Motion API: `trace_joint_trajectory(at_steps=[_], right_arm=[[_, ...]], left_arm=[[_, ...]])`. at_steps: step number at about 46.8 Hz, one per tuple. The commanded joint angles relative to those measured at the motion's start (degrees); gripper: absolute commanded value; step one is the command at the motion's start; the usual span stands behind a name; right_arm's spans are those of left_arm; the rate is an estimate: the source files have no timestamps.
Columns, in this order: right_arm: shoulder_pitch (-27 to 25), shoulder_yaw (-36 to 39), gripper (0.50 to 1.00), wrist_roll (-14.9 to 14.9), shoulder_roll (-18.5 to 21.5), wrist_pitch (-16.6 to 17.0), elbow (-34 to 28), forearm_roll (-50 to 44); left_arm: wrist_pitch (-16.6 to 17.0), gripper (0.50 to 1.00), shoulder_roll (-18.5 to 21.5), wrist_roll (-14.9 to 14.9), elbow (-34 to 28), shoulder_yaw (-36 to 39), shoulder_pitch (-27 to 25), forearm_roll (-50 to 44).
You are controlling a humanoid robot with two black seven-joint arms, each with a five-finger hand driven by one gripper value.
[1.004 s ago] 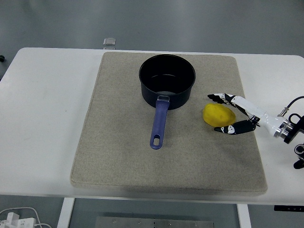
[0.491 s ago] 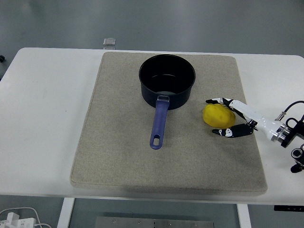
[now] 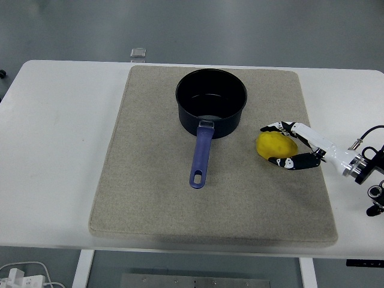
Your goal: Put the potato in the blue pot
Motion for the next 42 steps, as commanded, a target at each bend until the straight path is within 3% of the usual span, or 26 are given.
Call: trace_joint_trajectory(at_steps=[1, 16, 24, 42], right_arm=[[0.1, -0.1, 0.500, 0.0, 0.0, 0.0, 0.0, 0.0], [1.3, 0.9, 0.500, 0.0, -0.2, 0.1, 0.1, 0.4], [5.6, 0.8, 0.500, 0.0, -0.7, 0.6, 0.6, 6.6], [14.7, -0.4, 0.500, -0.5, -0.3, 3.1, 0.4, 8.4]], left_arm=[[0.0, 0.992, 0.0, 0.0, -0.1, 0.1, 0.0, 0.0], [0.0, 0.992, 0.0, 0.0, -0.2, 0.1, 0.0, 0.1], [0.0, 0.994, 0.0, 0.0, -0.2, 0.1, -0.1, 0.1], [0.0, 0.994, 0.0, -0.1, -0.2, 0.1, -0.1, 0.0]])
